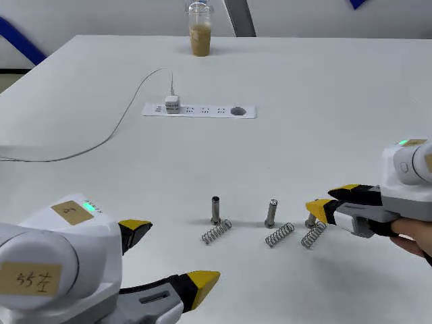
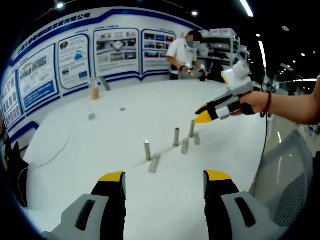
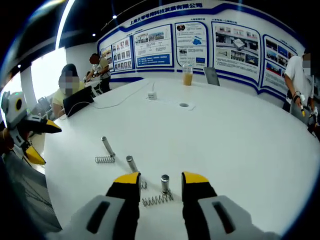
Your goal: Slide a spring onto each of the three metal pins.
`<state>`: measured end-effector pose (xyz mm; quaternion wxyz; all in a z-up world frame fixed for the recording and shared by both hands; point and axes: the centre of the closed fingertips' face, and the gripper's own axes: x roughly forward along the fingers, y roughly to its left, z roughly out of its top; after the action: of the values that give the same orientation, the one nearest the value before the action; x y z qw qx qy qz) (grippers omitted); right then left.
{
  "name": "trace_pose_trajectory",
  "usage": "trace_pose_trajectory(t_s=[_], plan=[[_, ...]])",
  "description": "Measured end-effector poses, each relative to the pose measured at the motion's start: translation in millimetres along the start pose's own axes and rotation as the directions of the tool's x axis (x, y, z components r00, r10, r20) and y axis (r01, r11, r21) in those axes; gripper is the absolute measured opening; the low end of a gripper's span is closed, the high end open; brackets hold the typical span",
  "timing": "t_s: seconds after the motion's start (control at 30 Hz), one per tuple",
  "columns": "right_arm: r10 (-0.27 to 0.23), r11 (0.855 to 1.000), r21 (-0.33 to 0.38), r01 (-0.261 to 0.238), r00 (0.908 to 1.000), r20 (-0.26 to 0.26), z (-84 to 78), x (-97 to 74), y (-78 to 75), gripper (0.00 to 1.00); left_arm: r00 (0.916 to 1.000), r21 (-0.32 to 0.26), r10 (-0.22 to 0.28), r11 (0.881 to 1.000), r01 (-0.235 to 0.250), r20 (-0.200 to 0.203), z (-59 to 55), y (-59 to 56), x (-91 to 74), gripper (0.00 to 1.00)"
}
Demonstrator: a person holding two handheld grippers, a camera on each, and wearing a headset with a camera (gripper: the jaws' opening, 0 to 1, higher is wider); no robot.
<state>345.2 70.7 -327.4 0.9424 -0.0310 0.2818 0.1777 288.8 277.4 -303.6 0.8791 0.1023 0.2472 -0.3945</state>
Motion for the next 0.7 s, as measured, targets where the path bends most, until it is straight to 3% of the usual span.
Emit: trace_pose_trajectory(t_s=[0.47,0.7], plan=[[0.088,0.996,-0.004,-0.088,0.9938,0.067,2.8,-21.0,23.0,0.56,0.9991,0.062,-0.012,0.998,0.015,-0.040,-3.3,9.9,25.6,0.57],[0.113,0.993,-0.027,-0.111,0.9917,0.061,0.3,-25.5,31.0,0.64,0.9984,0.062,-0.022,0.998,0.026,-0.051,-4.8,17.7,42.3,0.52]])
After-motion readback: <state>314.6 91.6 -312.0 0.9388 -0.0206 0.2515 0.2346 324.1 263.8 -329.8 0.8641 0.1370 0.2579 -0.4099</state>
